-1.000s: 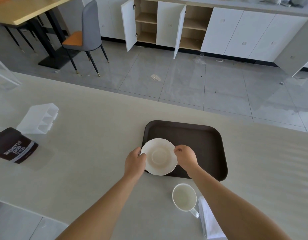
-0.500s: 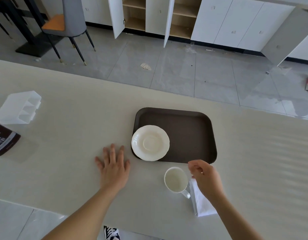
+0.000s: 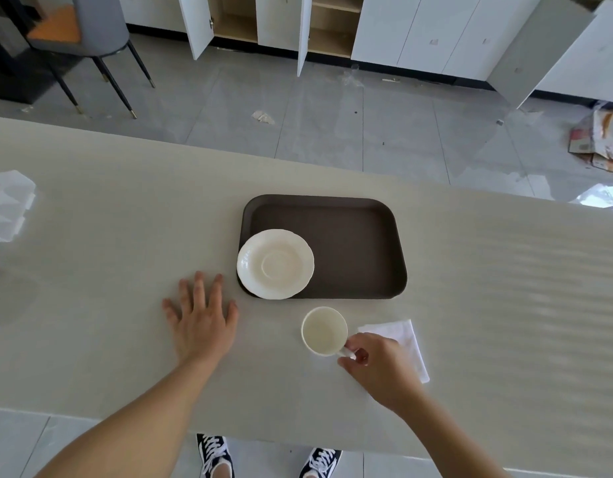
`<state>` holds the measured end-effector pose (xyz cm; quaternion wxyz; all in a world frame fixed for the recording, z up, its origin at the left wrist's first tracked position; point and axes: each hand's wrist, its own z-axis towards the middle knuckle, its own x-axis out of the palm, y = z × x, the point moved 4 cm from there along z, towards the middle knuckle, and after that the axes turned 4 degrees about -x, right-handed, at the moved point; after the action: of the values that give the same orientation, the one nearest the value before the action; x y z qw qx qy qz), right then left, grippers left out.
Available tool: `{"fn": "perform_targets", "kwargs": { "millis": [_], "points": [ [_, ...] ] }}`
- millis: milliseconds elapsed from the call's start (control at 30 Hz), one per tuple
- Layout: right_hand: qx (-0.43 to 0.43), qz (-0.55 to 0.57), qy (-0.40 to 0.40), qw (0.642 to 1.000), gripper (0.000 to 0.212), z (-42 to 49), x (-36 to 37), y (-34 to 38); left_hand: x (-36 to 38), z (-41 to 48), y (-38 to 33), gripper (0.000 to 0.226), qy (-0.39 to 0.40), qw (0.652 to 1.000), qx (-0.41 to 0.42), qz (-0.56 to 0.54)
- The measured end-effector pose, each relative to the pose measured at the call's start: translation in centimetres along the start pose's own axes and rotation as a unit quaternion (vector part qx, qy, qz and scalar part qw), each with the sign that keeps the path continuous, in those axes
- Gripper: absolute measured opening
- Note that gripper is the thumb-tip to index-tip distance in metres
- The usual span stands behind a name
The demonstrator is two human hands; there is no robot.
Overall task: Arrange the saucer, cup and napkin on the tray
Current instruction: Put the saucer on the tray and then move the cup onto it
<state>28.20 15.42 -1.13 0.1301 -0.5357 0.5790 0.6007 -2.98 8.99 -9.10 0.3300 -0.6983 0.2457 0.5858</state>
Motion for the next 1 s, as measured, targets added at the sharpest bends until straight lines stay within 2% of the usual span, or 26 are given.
{"fn": "perform_targets", "kwargs": {
  "millis": [167,333,467,600,800,1000],
  "points": [
    [-0.027,0.002,-0.087,0.996,0.007,-0.5,0.2,0.1,0.1,0.1,0.1,0.059,-0.004,1.000,-0.002,-0.005],
    [-0.056,0.025,-0.167,0.984,0.018,-0.6,-0.8,0.4,0.3,0.1,0.3,0.060,-0.010,1.000,-0.001,-0.004],
    [-0.067,0.043,-0.205,0.975,0.017,0.8,-2.6,0.5,0.3,0.2,0.2,0.061,-0.018,1.000,0.002,-0.007],
    [-0.042,0.066,-0.234,0.969,0.014,2.7,-4.6,0.5,0.2,0.1,0.2,0.064,-0.027,1.000,-0.001,-0.010],
    [-0.012,0.051,-0.233,0.971,0.011,7.0,-5.9,-0.3,0.3,0.1,0.3,0.060,-0.017,1.000,-0.007,0.001],
    [0.022,0.096,-0.200,0.975,0.012,9.8,-4.8,-1.8,0.2,0.1,0.2,0.063,-0.019,1.000,-0.005,0.005]
  ]
}}
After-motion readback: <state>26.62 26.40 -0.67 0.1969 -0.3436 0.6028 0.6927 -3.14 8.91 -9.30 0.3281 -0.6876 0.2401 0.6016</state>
